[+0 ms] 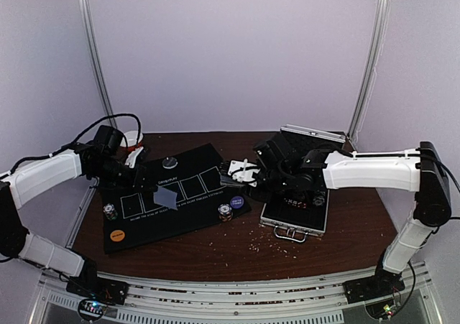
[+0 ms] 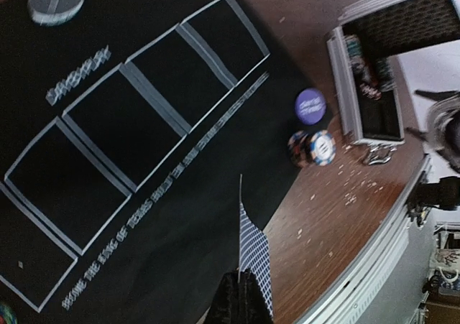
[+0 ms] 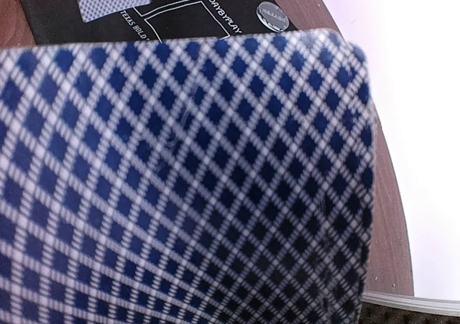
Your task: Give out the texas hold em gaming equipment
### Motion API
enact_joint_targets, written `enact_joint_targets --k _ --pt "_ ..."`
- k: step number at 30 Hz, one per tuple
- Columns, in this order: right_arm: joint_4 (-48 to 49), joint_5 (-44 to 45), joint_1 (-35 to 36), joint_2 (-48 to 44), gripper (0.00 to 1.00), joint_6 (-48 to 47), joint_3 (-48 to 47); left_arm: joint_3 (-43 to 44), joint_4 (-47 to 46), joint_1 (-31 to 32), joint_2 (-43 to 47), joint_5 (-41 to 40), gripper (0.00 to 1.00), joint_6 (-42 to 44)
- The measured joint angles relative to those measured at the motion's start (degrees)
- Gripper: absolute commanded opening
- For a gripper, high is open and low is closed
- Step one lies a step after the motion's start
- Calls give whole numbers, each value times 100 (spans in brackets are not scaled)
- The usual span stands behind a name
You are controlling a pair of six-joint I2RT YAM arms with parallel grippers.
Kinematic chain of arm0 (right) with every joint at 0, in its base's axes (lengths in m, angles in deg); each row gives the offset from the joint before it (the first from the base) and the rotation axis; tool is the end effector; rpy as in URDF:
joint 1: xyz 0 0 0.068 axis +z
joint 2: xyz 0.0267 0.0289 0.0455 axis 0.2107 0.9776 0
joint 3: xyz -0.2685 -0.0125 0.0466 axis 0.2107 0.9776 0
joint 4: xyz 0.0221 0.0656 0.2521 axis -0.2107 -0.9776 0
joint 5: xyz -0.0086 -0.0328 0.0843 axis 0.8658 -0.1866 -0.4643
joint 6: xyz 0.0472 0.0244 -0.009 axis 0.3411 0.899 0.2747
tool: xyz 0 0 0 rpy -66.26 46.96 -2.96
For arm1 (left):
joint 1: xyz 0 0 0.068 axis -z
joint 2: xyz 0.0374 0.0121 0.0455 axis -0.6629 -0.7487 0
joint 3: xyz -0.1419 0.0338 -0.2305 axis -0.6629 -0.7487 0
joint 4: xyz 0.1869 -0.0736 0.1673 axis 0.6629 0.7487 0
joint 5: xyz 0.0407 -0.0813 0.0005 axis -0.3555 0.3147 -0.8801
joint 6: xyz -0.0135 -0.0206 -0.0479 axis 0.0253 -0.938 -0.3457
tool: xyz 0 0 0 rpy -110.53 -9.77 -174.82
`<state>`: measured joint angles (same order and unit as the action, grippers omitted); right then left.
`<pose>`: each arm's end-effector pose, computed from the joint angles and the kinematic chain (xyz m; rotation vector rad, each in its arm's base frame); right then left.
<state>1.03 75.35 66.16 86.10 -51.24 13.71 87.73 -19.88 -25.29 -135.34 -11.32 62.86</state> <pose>0.2275 0.3093 0.2602 -1.4632 1.6565 0.1611 0.2429 -0.0903 0.2549 0.2022 2.5825 -0.9345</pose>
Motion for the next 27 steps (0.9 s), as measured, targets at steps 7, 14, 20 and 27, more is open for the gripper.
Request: enact_joint_targets --k 7,14,20,27 --pt "13 -22 0 -151 42 -48 111 -968 765 0 839 -1054 0 -483" --pt "15 -138 0 -221 42 -70 160 -2002 581 -4 2555 -1906 0 -2465" --pt "28 -238 0 -236 42 -90 164 -2887 518 -7 3827 -2096 0 -4190" --pt "17 -264 0 -236 42 -107 168 -2949 903 -7 4030 -2380 0 -5023"
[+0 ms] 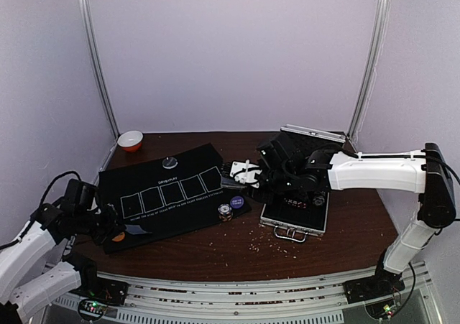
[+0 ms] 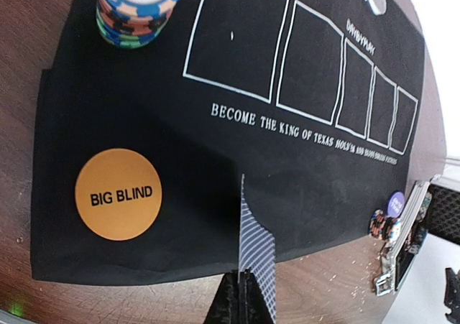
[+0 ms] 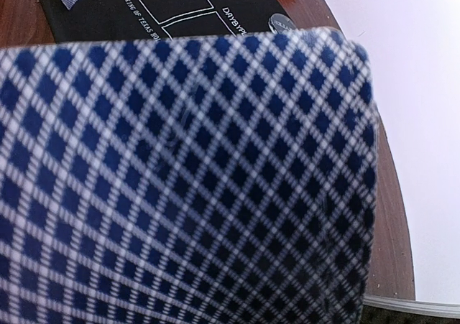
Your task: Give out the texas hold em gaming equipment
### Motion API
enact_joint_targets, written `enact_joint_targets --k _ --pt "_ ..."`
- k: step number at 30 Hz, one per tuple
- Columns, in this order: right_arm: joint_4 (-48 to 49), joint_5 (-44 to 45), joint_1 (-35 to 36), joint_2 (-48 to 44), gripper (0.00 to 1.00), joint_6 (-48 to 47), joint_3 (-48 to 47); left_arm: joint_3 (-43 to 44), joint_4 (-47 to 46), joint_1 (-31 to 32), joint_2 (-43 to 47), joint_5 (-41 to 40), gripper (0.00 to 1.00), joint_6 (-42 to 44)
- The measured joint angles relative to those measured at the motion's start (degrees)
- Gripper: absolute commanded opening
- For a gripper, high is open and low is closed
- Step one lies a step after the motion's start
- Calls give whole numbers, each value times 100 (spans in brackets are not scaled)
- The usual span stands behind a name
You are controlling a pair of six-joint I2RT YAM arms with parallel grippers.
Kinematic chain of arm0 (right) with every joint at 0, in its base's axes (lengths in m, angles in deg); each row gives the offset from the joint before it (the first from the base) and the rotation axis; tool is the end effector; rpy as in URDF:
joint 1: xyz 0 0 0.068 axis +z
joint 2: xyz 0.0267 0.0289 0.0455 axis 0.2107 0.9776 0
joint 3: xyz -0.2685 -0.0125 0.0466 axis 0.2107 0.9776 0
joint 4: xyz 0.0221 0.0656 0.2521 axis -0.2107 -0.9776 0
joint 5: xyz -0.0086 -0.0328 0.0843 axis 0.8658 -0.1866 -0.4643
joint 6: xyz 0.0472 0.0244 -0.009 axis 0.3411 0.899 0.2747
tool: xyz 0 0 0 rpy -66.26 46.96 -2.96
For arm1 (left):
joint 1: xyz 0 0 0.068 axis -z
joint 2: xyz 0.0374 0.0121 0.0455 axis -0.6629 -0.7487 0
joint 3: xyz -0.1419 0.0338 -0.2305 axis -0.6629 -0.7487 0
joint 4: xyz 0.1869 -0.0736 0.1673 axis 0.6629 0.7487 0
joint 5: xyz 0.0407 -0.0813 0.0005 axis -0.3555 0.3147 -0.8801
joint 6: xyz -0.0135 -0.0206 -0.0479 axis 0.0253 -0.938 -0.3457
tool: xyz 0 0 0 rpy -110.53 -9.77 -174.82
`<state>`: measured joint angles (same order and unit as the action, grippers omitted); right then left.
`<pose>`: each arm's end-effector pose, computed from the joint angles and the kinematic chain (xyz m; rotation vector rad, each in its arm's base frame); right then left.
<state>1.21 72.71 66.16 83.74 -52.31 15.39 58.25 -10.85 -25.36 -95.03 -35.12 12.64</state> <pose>0.2207 0.3028 0.2654 -1.4900 1.6174 0.2038 0.1107 -0.0374 0.1942 -1.1044 2.4411 -0.7180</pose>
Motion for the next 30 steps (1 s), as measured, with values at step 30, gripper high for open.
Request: enact_joint_targets --k 30 --pt "-63 -15 0 7 42 0 -17 -754 586 0 782 197 30 -1333"
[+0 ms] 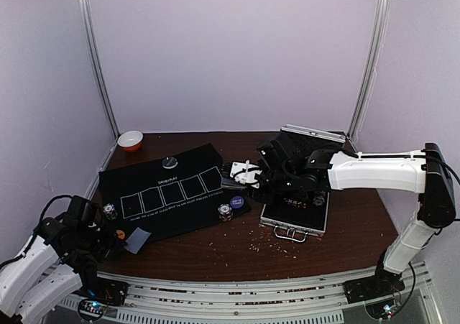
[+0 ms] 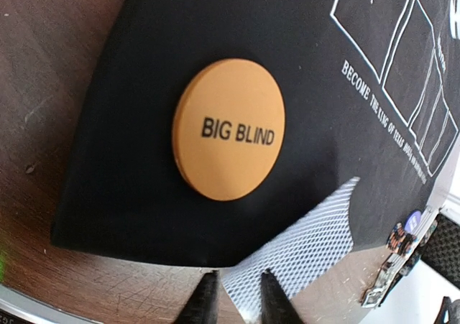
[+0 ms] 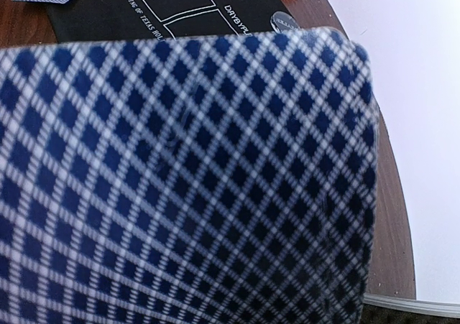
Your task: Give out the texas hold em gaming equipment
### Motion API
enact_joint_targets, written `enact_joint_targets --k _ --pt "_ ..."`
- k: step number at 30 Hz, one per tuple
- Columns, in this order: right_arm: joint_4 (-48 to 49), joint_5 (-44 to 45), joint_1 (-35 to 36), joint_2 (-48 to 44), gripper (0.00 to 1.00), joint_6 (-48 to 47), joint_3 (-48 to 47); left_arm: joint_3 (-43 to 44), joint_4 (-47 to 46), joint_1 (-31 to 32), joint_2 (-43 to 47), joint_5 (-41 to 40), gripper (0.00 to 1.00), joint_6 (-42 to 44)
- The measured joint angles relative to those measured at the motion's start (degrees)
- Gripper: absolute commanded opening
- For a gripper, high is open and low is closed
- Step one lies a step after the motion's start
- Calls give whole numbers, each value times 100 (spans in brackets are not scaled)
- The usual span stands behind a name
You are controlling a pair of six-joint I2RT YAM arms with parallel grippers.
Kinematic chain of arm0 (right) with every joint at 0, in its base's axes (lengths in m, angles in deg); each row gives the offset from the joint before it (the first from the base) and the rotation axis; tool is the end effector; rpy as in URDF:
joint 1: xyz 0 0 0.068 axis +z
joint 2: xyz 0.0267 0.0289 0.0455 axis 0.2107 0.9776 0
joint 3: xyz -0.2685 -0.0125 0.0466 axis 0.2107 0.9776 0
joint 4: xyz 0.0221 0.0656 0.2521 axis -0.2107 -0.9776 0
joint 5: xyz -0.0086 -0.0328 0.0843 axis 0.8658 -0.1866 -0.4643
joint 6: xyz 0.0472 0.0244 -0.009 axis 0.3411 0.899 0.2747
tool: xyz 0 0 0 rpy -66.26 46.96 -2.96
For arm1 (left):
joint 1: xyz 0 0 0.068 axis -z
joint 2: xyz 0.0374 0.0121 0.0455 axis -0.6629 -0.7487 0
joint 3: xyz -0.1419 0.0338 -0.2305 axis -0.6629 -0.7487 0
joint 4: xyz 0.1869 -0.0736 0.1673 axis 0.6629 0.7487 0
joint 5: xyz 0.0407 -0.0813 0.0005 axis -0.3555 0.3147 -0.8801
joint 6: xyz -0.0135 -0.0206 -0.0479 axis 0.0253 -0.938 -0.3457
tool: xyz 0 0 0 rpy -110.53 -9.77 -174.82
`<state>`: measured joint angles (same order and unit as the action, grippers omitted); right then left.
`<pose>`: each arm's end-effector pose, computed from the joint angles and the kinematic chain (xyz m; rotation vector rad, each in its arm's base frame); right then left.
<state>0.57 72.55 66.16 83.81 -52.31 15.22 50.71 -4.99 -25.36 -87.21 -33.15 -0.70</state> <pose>0.2205 0.3027 0.2650 -1.4978 1.6234 0.2052 0.0842 -0.0309 0.1588 -1.4566 2.4277 -0.7371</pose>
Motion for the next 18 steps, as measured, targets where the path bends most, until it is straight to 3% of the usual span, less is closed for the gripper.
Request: enact_joint_targets --k 11,18 --pt "-70 -42 0 13 42 -2 -109 428 240 0 -391 -236 58 243" --pt "-87 -50 0 15 42 -4 -157 1484 275 0 -1147 -990 57 1099"
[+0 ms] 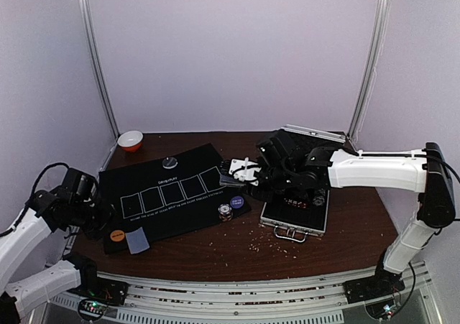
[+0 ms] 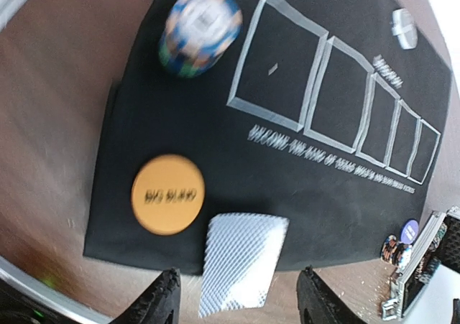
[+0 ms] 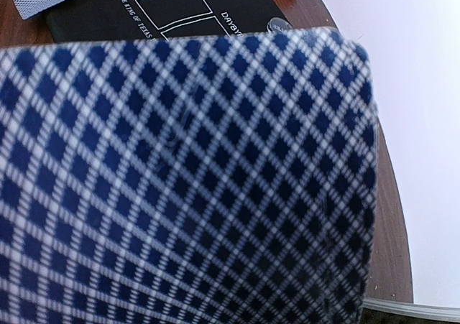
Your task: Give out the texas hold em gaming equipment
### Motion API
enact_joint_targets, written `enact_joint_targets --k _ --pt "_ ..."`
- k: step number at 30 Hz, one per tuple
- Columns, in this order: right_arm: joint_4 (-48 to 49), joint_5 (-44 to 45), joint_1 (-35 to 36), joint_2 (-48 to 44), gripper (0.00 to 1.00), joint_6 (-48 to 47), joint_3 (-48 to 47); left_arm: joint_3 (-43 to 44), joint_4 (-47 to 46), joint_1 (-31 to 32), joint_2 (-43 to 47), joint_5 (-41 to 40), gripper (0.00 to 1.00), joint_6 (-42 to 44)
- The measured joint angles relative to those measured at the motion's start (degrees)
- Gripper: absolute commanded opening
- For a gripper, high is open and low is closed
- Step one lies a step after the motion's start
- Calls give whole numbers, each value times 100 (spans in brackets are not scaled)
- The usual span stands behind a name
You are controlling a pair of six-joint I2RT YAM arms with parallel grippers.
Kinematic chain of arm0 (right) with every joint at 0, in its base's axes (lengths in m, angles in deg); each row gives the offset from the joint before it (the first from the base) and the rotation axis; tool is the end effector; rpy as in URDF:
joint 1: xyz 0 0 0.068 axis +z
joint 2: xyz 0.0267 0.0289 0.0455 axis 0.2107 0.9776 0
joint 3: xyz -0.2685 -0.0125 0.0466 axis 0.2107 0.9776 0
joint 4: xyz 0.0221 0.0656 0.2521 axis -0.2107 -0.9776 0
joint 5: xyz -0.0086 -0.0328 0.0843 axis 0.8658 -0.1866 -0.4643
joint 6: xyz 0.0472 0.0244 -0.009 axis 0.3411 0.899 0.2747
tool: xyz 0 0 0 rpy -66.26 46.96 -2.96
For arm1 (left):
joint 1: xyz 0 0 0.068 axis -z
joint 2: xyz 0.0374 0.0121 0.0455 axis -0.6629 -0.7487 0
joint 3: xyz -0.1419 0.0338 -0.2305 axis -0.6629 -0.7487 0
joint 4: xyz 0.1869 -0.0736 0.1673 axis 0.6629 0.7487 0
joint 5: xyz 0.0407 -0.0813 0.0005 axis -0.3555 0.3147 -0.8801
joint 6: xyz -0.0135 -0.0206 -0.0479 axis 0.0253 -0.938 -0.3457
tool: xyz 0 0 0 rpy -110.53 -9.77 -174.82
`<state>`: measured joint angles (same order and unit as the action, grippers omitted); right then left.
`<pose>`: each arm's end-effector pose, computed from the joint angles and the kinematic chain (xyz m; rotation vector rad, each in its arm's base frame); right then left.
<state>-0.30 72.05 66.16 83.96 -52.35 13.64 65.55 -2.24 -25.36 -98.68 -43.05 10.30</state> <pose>0.2217 0.3049 0.2720 -1.4958 1.6130 0.2160 0.1124 -0.0327 0.2183 -1.2200 2.4152 -0.5116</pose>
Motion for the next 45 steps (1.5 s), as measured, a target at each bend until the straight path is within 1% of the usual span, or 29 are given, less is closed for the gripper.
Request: enact_joint_targets --k 2,5,8,11,14,17,19,21,24,27,29,31,33,35,39,41,43,45 --pt "-2 0 0 0 42 -2 0 219 -129 0 -199 -116 56 393" --pt "-31 0 0 0 42 -20 -4 656 -623 0 -660 -122 56 1180" --pt "-116 2 0 2 42 -76 -48 1080 -1250 35 -1228 103 56 1923" --pt "-160 4 2 4 42 -120 -125 1252 -1674 155 -1735 330 56 2457" --pt "-175 4 2 4 43 -144 -151 1259 -1985 494 -2131 570 57 2874" --pt "-219 9 28 7 42 -188 -151 1364 -2411 1051 -2450 831 61 3257" --pt "-267 48 59 22 42 -251 -181 1600 -2741 1408 -2675 1097 66 3510" --pt "-278 87 92 74 42 -302 -251 1878 -3088 1622 -2911 1429 71 3681" --pt "-286 107 168 131 42 -396 -323 2153 -3827 1705 -3239 2033 78 3803" --pt "-286 90 258 153 43 -452 -358 2159 -4511 1705 -3464 2612 84 3757" --pt "-278 63 291 157 43 -457 -382 2159 -4868 1705 -3613 2988 86 3698" --pt "-269 37 323 168 43 -457 -402 2157 -5119 1707 -3727 3289 86 3661" --pt "-247 0 348 192 43 -457 -433 2146 -5355 1727 -3818 3569 84 3620" --pt "-240 -20 352 232 42 -459 -485 2114 -5539 1746 -3856 3770 78 3567" --pt "-210 -44 352 315 43 -457 -566 1998 -5823 1784 -3847 4026 63 3473" --pt "-201 -46 352 332 43 -457 -568 1921 -5864 1792 -3832 4054 61 3449" --pt "-199 -55 352 350 43 -459 -568 1821 -5866 1792 -3807 4052 61 3427" --pt "-199 -61 352 363 43 -459 -568 1753 -5864 1794 -3807 4052 66 3412"
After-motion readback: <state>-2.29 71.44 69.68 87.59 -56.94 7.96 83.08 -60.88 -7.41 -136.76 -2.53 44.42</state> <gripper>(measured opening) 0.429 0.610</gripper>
